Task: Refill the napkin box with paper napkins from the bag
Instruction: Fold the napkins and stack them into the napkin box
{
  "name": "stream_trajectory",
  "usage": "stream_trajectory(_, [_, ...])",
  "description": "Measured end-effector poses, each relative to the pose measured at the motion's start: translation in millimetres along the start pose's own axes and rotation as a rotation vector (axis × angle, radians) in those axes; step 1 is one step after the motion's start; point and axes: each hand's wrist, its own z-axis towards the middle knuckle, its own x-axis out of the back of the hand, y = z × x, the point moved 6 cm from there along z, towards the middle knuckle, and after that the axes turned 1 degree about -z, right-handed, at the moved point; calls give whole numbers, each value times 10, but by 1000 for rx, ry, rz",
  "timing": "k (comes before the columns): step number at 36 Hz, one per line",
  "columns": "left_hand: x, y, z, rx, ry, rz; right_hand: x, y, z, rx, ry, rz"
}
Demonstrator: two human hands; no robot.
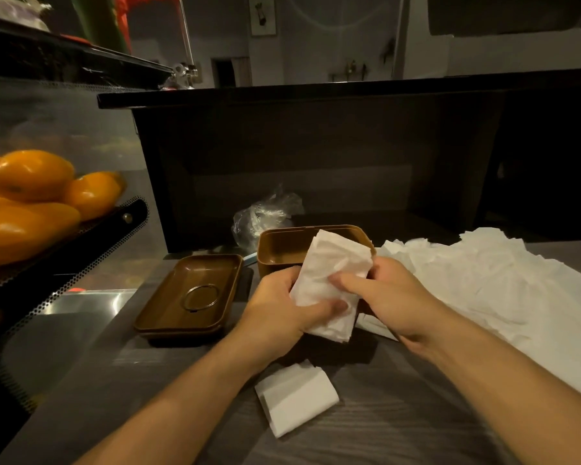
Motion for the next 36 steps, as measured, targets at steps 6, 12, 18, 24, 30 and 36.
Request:
stream_trajectory(6, [75,159,48,-120,144,25,-6,-177,46,-33,-31,-71])
stream_trajectory(12, [395,346,195,-178,260,167,148,-483,367,-9,67,-92])
stream_trajectory(18, [829,159,521,-55,357,516,96,-542,859,-129,50,-274])
stream_trajectory(24, [849,58,641,-32,302,606,-163,-479,1163,-249,-16,-344])
stream_trajectory(30, [892,2,660,-84,300,559,-444,-368,1227,-378,-189,-686])
stream_trajectory(36, [857,55,668,-202,249,799,-521,-242,1330,-379,-259,-821])
